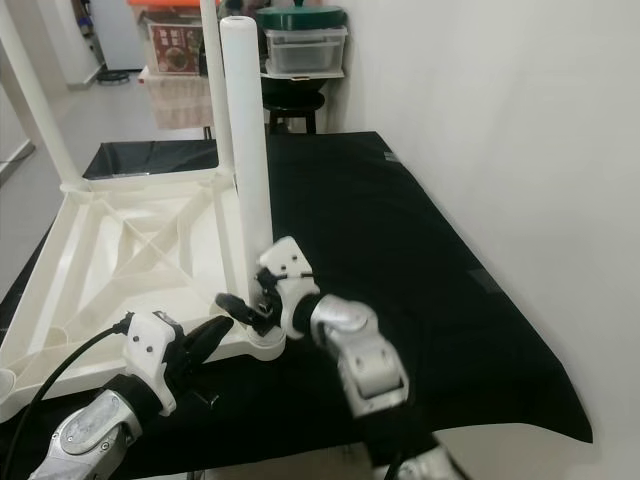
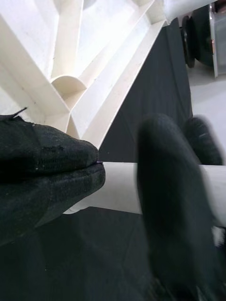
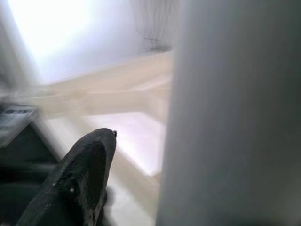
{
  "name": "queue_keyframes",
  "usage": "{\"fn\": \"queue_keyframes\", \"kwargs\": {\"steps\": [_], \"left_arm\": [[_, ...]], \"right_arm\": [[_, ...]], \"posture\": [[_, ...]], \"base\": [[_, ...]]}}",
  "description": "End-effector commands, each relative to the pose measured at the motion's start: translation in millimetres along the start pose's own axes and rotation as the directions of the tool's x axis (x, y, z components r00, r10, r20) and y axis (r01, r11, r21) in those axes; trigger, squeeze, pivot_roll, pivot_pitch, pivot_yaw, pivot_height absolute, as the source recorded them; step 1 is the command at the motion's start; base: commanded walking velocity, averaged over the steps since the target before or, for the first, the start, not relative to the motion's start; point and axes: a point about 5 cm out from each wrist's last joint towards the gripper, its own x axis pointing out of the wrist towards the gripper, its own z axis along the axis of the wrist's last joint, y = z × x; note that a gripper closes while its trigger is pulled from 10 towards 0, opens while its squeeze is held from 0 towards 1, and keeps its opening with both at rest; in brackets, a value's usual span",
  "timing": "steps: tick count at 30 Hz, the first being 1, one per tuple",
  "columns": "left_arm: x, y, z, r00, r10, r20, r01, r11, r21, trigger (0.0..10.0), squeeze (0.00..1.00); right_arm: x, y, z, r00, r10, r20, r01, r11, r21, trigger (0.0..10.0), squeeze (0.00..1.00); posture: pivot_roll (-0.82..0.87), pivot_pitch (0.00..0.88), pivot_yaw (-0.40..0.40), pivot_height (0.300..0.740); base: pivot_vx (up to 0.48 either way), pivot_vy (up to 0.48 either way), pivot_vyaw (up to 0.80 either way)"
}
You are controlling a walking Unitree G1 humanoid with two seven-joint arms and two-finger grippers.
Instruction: Building children table
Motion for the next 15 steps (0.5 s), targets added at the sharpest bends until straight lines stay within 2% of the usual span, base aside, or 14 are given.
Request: {"fn": "queue_keyframes", "kwargs": {"steps": [1,3,6,7,8,15], "left_arm": [[-0.9,-0.2,-4,1.0,-0.002,-0.02,0.002,1.0,-0.015,10.0,0.0],[-1.0,0.0,-5,1.0,-0.001,-0.021,0.001,1.0,-0.015,10.0,0.0],[-1.0,0.2,-5,1.0,-0.001,-0.022,0.001,1.0,-0.015,10.0,0.0],[-1.2,0.2,-6,1.0,-0.002,-0.024,0.001,1.0,-0.014,10.0,0.0],[-1.2,0.1,-6,1.0,-0.002,-0.025,0.002,1.0,-0.013,10.0,0.0],[-1.8,-1.1,-7,1.0,-0.002,-0.028,0.002,1.0,-0.008,10.0,0.0]], "right_arm": [[0.0,-0.3,1,0.993,0.114,0.028,-0.114,0.993,0.005,10.0,0.0],[-2.2,-8.4,6,0.985,0.166,0.045,-0.168,0.985,0.034,10.0,0.0],[-2.6,-11.4,8,0.978,0.202,0.05,-0.204,0.978,0.034,10.0,0.0],[-2.6,-14.4,11,0.969,0.242,0.056,-0.244,0.969,0.034,4.4,0.0],[-2.5,-17.5,12,0.96,0.275,0.058,-0.278,0.96,0.038,0.0,0.0],[-2.8,-28.1,8,0.946,0.32,0.056,-0.322,0.946,0.046,0.0,0.0]], "posture": [[0.03,0.0,-0.052,0.74],[0.03,0.0,-0.052,0.74],[0.03,0.0,-0.051,0.74],[0.04,0.0,-0.05,0.74],[0.04,0.0,-0.05,0.74],[0.05,0.0,-0.051,0.74]], "base": [[0.0,0.0,0.0],[0.0,0.0,0.0],[0.0,0.0,0.0],[0.0,0.0,0.0],[0.0,0.0,0.0],[0.0,0.0,0.0]]}}
